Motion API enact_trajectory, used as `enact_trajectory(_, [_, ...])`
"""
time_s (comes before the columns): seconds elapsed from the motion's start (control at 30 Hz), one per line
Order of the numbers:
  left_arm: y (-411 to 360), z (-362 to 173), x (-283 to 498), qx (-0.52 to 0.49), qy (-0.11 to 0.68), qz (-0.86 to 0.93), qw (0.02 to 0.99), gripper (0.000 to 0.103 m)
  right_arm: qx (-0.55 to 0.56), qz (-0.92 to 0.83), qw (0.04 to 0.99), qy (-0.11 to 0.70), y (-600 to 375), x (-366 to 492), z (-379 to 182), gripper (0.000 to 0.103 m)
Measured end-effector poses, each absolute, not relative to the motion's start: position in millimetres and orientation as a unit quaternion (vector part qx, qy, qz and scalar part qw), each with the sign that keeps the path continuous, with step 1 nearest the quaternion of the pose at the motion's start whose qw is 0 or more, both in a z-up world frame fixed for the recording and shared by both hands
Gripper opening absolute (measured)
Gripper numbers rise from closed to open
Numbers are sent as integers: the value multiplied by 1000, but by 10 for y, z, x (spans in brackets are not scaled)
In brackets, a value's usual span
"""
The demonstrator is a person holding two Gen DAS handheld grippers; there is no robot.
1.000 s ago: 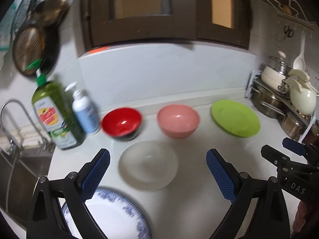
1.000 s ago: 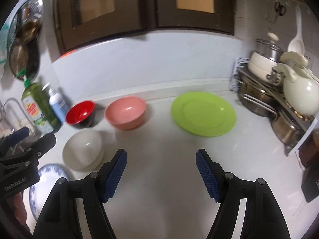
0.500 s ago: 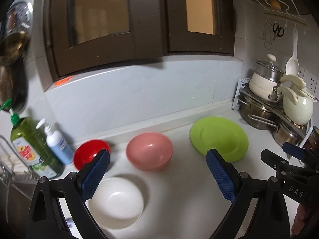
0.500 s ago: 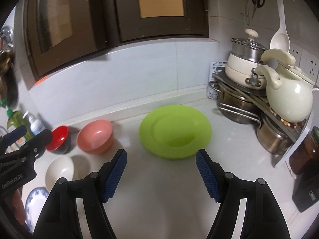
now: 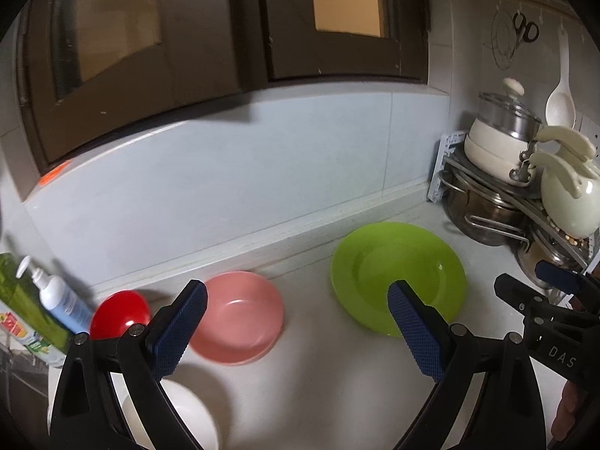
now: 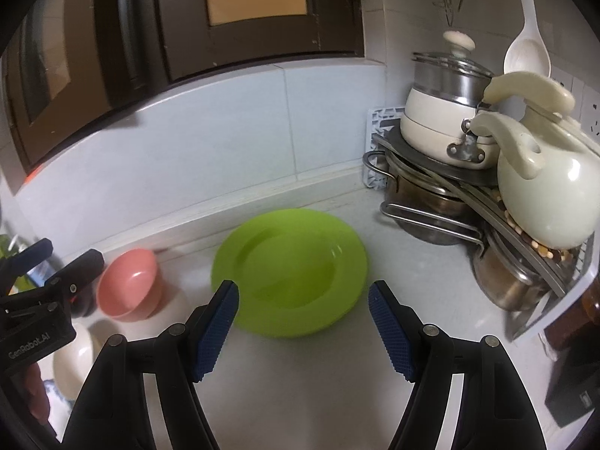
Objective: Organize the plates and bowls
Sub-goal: 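Move both grippers to the rim of the lime-green plate by the pot rack, then close both grippers on the lime-green plate's rim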
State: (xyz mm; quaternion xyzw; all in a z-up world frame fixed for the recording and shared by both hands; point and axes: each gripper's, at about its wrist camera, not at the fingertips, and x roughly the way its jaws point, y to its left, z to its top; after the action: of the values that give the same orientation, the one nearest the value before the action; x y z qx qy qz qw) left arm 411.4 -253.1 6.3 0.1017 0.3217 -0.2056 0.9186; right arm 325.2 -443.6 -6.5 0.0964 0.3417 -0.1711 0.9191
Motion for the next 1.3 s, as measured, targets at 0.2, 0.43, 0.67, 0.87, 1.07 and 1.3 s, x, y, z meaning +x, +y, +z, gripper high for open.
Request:
enact_trajectory(0.2, [-2790, -180, 4379, 114, 341, -213, 908, 98, 107, -182, 910, 358, -4721, 3495, -258, 72])
enact_trajectory(0.43, [-3101, -543, 4708, 133, 382, -220, 887, 95, 102, -195, 895, 389, -4970, 3795, -511, 72])
enact_trajectory(0.67, [-3325, -880, 5068, 124, 431, -218, 867, 89, 116, -199, 873, 431, -5232, 4157, -864, 72])
enact_trajectory(0.87, [-3488, -1091, 5319, 122, 464, -215, 850, 81, 135, -195, 854, 462, -5410, 4401, -1118, 72])
enact_trajectory(1.07, [-3619, -1238, 5523, 130, 488, -211, 837, 75, 142, -186, 840, 489, -5505, 4574, -1247, 71])
enact_trajectory(1.3, [-3661, -1411, 5653, 118, 531, -224, 809, 66, 144, -176, 825, 518, -5531, 4671, -1340, 66])
